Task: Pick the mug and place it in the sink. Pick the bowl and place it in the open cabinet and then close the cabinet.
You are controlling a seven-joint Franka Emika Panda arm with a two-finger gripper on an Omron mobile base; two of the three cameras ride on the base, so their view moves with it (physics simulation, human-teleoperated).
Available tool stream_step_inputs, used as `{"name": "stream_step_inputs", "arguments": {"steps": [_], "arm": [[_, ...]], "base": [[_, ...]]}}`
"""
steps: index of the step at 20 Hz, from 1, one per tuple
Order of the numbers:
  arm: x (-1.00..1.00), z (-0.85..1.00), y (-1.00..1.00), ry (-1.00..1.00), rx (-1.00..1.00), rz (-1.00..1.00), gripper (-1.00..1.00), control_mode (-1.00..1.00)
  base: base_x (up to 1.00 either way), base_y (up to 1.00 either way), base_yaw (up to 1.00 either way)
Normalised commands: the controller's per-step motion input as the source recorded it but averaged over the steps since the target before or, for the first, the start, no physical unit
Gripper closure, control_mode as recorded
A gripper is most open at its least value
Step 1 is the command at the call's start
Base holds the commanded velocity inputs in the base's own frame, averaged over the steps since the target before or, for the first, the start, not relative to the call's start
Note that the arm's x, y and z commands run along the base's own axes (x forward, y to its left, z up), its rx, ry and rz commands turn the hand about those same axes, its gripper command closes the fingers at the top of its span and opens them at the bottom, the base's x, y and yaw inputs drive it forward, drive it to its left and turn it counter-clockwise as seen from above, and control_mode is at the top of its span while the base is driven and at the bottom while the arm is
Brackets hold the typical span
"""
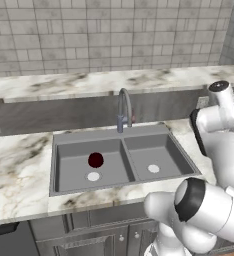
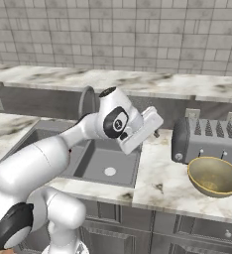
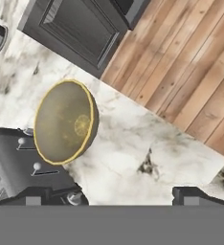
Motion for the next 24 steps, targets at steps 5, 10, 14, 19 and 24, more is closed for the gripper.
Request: {"name": "stream_step_inputs", "arguments": {"steps": [5,10,14,19,24], "arm": [[0.09,-0.27,-0.17,-0.15,0.0,-0.12,-1.0,-1.0],[0.08,-0.27,-0.28,-0.08,0.0,-0.24,-1.0,-1.0],[0.09,-0.23,-0.14,-0.01,0.0,-0.24,-1.0,-1.0],[0.05,-0.25,-0.07,-0.03,0.0,-0.04,-1.0,-1.0],[0.09,-0.32,-0.13,-0.07,0.0,0.0,-1.0,-1.0]], "base": [[0.0,0.0,0.0],[0.0,0.0,0.0],[0.0,0.0,0.0],[0.0,0.0,0.0],[0.0,0.0,0.0]]}}
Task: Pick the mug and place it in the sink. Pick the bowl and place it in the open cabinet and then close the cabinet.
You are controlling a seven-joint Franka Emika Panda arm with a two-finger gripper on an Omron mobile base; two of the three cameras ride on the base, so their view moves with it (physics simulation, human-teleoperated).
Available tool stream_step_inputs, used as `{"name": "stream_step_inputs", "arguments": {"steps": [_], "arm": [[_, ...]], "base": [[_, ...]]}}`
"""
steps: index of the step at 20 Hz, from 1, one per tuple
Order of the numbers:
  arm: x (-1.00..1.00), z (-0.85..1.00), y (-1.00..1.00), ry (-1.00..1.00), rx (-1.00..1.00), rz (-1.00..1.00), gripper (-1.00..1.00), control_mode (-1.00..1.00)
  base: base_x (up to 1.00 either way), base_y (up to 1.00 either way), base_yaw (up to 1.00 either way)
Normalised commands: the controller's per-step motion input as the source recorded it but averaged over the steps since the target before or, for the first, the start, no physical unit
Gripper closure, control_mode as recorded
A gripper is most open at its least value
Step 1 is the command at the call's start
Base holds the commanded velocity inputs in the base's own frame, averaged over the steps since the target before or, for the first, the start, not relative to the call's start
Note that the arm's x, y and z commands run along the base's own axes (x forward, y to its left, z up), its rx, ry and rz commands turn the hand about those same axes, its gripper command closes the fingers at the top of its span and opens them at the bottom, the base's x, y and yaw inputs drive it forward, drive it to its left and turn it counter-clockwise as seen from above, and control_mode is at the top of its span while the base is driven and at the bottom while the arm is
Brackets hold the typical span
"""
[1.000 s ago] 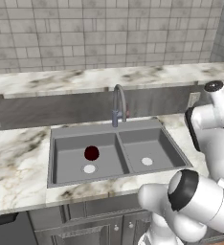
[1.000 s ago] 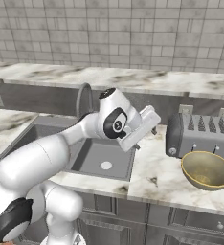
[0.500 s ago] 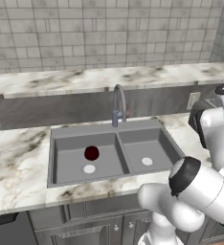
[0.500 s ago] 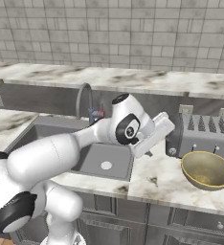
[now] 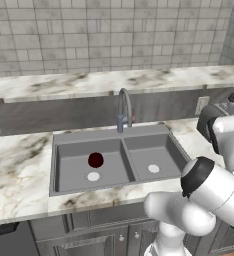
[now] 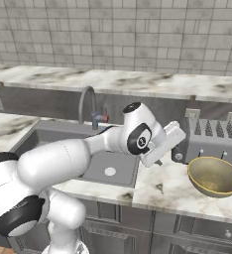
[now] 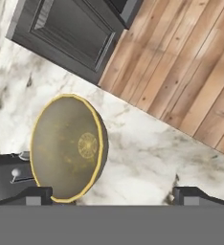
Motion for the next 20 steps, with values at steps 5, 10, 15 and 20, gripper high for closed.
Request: {"name": "stream_step_inputs", "arguments": {"steps": [5,10,15,20], "arm": [[0.08,-0.35,-0.15,-0.03,0.0,0.0,-1.0,-1.0],[0.15,-0.29,-0.07,0.0,0.0,0.0,-1.0,-1.0],[0.18,-0.21,-0.09,0.0,0.0,0.0,-1.0,-1.0],[0.17,-0.22,-0.15,0.0,0.0,0.0,-1.0,-1.0]], "base": [[0.0,0.0,0.0],[0.0,0.0,0.0],[0.0,0.0,0.0],[0.0,0.0,0.0]]}}
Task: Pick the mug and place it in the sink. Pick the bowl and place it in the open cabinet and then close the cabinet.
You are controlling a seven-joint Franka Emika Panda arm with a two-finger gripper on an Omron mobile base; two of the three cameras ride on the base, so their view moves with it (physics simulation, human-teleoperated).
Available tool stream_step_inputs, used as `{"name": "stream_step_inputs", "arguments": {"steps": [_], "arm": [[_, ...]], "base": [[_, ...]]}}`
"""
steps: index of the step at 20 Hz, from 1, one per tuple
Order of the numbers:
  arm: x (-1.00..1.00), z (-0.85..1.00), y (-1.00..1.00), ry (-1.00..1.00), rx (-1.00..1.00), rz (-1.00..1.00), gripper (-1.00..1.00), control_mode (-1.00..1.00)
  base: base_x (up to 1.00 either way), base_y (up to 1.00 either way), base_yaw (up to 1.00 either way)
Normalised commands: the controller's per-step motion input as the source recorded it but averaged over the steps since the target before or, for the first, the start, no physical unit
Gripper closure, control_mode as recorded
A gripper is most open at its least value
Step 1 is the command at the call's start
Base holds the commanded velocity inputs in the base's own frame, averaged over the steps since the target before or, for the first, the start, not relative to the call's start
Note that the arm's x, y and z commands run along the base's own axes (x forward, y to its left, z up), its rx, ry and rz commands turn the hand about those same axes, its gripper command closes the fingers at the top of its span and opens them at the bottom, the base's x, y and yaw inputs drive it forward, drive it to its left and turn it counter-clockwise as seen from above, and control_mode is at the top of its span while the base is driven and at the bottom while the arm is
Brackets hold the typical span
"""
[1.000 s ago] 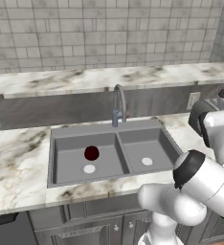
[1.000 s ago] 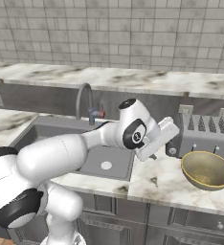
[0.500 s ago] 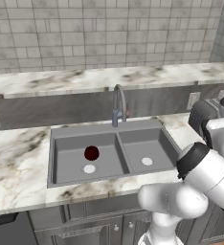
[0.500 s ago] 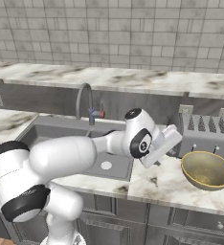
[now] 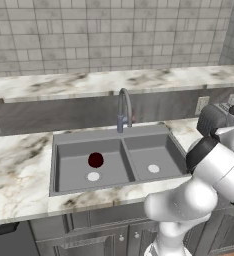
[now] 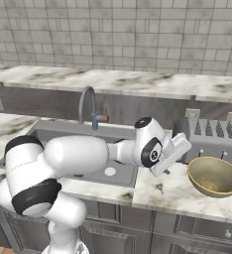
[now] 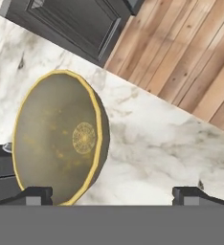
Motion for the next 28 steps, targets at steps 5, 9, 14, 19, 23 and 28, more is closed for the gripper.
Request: {"name": "stream_step_inputs", "arguments": {"steps": [5,9,14,19,23,28], "arm": [[0.13,-0.24,-0.2,0.0,0.0,0.0,-1.0,-1.0],[0.03,-0.24,-0.18,0.0,0.0,0.0,-1.0,-1.0],[0.04,-0.18,-0.2,0.0,0.0,-0.02,-1.0,-1.0],[0.01,-0.09,-0.24,0.0,0.0,-0.01,-1.0,-1.0],[0.04,-0.09,-0.29,0.0,0.0,0.0,-1.0,-1.0],[0.05,-0.19,-0.12,0.0,0.0,0.0,-1.0,-1.0]], "base": [[0.0,0.0,0.0],[0.0,0.0,0.0],[0.0,0.0,0.0],[0.0,0.0,0.0],[0.0,0.0,0.0],[0.0,0.0,0.0]]}}
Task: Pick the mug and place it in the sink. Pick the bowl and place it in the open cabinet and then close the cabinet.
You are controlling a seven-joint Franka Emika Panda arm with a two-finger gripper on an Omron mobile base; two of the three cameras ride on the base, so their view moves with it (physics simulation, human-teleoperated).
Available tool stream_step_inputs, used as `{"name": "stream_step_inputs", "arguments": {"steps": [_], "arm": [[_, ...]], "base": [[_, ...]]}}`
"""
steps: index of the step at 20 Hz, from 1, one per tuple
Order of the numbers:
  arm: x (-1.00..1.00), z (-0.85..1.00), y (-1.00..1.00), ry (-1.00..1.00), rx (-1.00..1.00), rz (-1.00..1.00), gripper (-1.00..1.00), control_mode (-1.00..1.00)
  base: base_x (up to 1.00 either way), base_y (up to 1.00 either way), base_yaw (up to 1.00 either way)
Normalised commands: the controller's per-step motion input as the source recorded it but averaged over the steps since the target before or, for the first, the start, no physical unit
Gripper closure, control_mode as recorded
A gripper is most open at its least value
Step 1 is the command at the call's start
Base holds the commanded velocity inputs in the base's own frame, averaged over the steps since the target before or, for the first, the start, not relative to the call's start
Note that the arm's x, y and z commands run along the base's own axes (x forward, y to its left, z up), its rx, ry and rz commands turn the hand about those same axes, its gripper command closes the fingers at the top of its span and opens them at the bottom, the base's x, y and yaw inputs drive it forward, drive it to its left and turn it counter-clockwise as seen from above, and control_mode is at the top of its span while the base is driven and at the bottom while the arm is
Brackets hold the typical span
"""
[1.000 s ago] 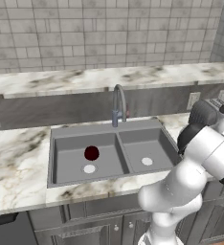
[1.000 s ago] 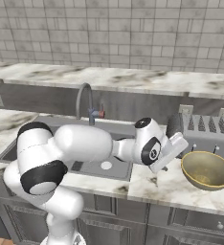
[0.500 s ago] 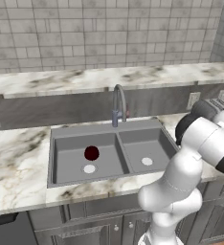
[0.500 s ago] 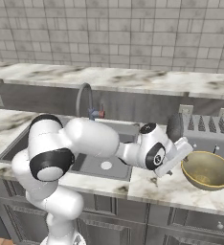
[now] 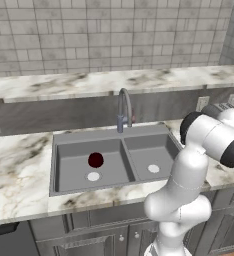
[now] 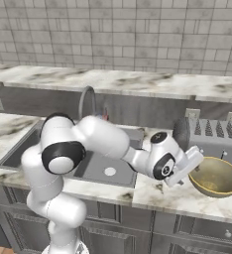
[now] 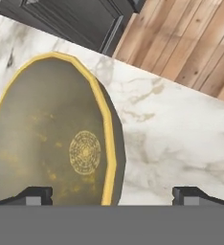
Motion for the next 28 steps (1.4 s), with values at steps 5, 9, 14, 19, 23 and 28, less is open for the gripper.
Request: {"name": "stream_step_inputs", "arguments": {"steps": [5,9,14,19,23,28], "arm": [[0.1,-0.17,-0.1,0.0,0.0,0.0,-1.0,-1.0],[0.15,-0.11,-0.2,0.0,0.0,0.0,-1.0,-1.0],[0.18,-0.07,-0.27,0.0,0.01,0.0,-1.0,-1.0],[0.1,-0.18,-0.17,0.0,0.0,0.0,1.0,-1.0],[0.0,-0.19,-0.26,0.0,0.01,0.0,1.0,-1.0],[0.0,-0.08,-0.27,0.15,0.05,0.0,1.0,-1.0]], "base": [[0.0,0.0,0.0],[0.0,0.0,0.0],[0.0,0.0,0.0],[0.0,0.0,0.0],[0.0,0.0,0.0],[0.0,0.0,0.0]]}}
